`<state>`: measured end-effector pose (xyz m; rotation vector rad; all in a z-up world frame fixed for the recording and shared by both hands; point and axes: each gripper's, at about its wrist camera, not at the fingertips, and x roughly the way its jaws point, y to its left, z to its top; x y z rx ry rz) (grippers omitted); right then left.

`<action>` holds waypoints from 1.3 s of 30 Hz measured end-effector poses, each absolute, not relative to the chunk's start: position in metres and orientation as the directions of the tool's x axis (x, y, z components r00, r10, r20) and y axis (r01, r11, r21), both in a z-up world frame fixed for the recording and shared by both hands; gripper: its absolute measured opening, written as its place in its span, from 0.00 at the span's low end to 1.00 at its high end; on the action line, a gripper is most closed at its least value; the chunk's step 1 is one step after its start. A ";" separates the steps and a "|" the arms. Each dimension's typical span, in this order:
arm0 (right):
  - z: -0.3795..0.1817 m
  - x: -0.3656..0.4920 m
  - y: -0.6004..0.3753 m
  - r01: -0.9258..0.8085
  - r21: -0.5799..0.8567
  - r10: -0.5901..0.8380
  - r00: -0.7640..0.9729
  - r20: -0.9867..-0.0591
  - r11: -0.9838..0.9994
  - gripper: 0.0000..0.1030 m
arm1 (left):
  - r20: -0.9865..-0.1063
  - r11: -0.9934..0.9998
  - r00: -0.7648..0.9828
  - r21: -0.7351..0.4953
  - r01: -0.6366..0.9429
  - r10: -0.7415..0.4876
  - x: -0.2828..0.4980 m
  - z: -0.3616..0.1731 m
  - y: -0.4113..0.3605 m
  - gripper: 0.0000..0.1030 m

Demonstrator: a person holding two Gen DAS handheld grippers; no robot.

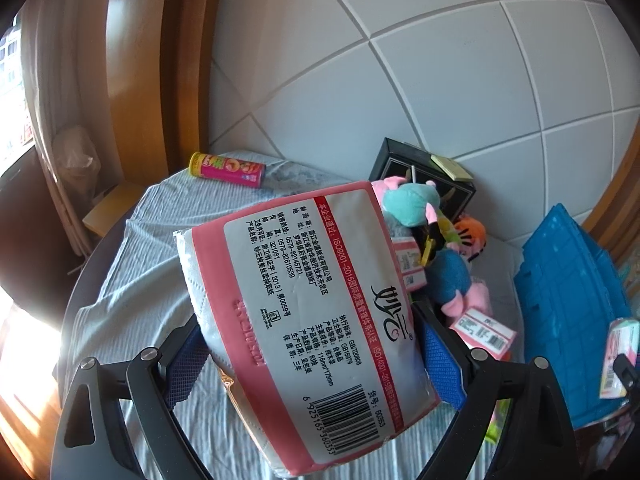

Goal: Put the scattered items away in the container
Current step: 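Carry the tissue pack and Kotex pack up and over the blue crate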

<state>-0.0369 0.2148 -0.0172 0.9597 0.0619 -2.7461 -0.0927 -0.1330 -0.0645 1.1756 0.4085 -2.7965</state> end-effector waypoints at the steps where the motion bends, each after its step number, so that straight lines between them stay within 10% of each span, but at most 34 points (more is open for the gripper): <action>1: -0.015 -0.037 0.221 0.236 0.036 -0.208 -0.760 -0.616 -0.971 0.73 | -0.708 -0.961 -0.706 -0.213 0.174 0.029 -0.093 -0.062 -0.125 0.91; 39: 0.042 -0.024 0.447 0.047 0.086 -0.084 -0.863 -0.498 -0.995 0.73 | -0.606 -0.972 -0.764 -0.199 -0.125 0.222 -0.127 0.024 0.147 0.91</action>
